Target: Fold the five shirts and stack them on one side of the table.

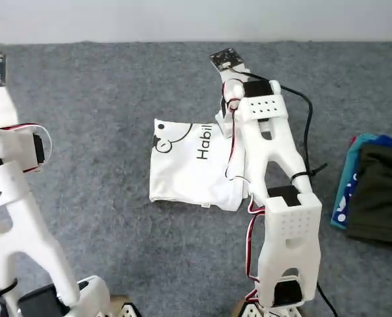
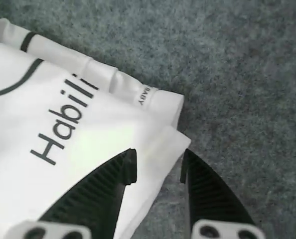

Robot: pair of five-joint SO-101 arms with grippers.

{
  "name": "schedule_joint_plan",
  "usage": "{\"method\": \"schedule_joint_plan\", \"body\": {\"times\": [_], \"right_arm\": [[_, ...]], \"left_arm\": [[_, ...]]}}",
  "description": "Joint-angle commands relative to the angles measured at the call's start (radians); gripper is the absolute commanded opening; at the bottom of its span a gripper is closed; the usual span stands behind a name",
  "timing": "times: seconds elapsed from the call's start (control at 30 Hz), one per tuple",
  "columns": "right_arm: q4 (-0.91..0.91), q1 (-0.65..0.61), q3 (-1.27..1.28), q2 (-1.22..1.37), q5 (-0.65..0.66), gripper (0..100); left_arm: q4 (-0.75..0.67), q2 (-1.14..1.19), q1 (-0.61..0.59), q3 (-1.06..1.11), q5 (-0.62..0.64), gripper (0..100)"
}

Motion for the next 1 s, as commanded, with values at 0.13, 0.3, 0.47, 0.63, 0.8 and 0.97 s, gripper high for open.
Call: {"method": "schedule_joint_plan", "body": {"times": [0.13, 0.3, 0.47, 0.63, 0.8, 0.97], "right_arm": [[-0.035, 0.022, -0.046, 0.019, -0.011, 15.5], [-0.041, 0.007, -0.046, 0.064, -0.005, 2.5], [-0.038, 0.013, -0.046, 0.048, -0.005, 0.9], [-0.058, 0.008, -0.046, -0.012, 0.034, 0.9], [-0.180, 0.010, -0.046, -0.025, 0.127, 0.9], [-0.323, 0.008, -0.046, -0.022, 0.229, 0.9]], "left_arm": [[0.009, -0.025, -0.002, -0.002, -0.014, 1], [0.009, -0.025, -0.002, -0.002, -0.014, 1], [0.009, -0.025, -0.002, -0.002, -0.014, 1], [0.009, -0.025, -0.002, -0.002, -0.014, 1], [0.011, -0.025, -0.002, -0.002, -0.014, 1], [0.011, -0.026, -0.002, -0.002, -0.014, 1]]}}
